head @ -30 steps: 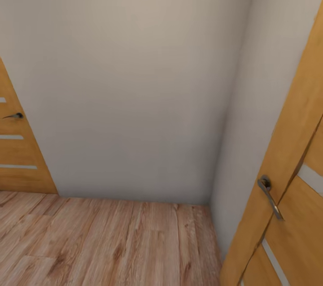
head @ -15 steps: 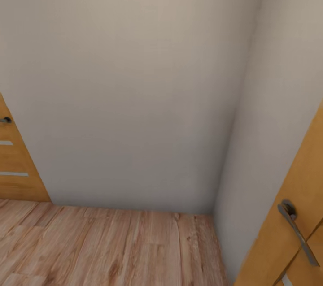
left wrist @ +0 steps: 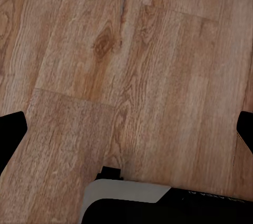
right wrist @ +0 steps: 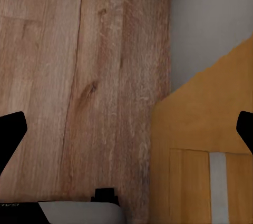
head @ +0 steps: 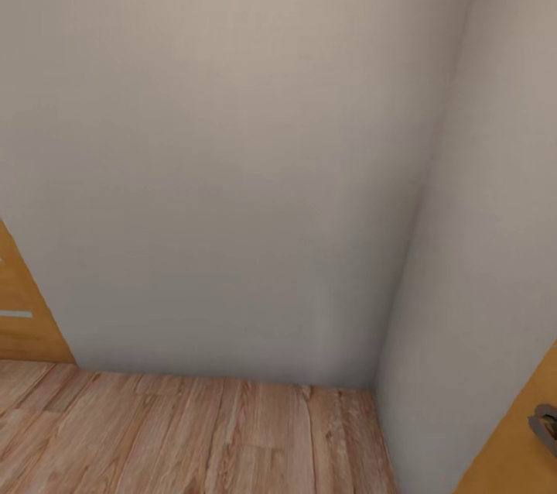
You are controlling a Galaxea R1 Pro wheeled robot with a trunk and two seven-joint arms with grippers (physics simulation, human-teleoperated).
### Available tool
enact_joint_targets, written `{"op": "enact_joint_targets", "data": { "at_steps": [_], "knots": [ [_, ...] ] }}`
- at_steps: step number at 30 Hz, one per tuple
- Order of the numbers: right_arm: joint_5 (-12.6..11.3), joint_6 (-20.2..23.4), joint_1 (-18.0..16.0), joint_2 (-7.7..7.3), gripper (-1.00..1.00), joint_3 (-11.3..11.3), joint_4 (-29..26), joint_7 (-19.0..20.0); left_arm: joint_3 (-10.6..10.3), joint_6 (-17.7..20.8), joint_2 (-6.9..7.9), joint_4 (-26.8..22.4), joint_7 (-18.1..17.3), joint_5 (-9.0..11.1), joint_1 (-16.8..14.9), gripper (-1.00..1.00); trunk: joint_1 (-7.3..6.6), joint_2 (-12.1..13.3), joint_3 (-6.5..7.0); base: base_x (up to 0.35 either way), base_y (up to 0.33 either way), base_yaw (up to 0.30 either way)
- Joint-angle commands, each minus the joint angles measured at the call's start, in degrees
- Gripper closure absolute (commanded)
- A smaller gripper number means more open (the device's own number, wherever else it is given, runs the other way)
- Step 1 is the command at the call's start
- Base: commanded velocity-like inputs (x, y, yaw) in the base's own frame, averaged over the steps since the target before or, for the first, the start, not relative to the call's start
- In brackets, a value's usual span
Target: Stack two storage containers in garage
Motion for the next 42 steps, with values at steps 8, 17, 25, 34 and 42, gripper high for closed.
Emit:
{"op": "enact_joint_targets", "data": {
  "at_steps": [8, 17, 25, 34, 42],
  "knots": [
    [0.2, -0.2, -0.1, 0.00, -1.00, 0.1, 0.1, -0.3, 0.1, -0.4, 0.00, 0.2, 0.2, -0.1, -0.1, -1.00, 0.04, -0.1, -0.12, 0.022, 0.000, 0.123],
    [0.2, -0.2, -0.1, 0.00, -1.00, 0.1, 0.1, -0.3, 0.2, -0.4, 0.00, 0.2, 0.2, -0.1, -0.1, -1.00, 0.04, -0.1, -0.12, 0.000, 0.000, 0.293],
    [0.2, -0.2, -0.1, 0.00, -1.00, 0.1, 0.1, -0.3, 0.1, -0.4, 0.00, 0.2, 0.2, -0.1, -0.1, -1.00, 0.04, -0.1, -0.12, 0.037, 0.000, 0.299],
    [0.2, -0.2, -0.1, 0.00, -1.00, 0.1, 0.1, -0.3, 0.1, -0.4, 0.00, 0.2, 0.2, -0.1, -0.1, -1.00, 0.04, -0.1, -0.12, 0.287, 0.000, 0.299],
    [0.2, -0.2, -0.1, 0.00, -1.00, 0.1, 0.1, -0.3, 0.1, -0.4, 0.00, 0.2, 0.2, -0.1, -0.1, -1.00, 0.04, -0.1, -0.12, 0.321, 0.000, 0.299]
  ]
}}
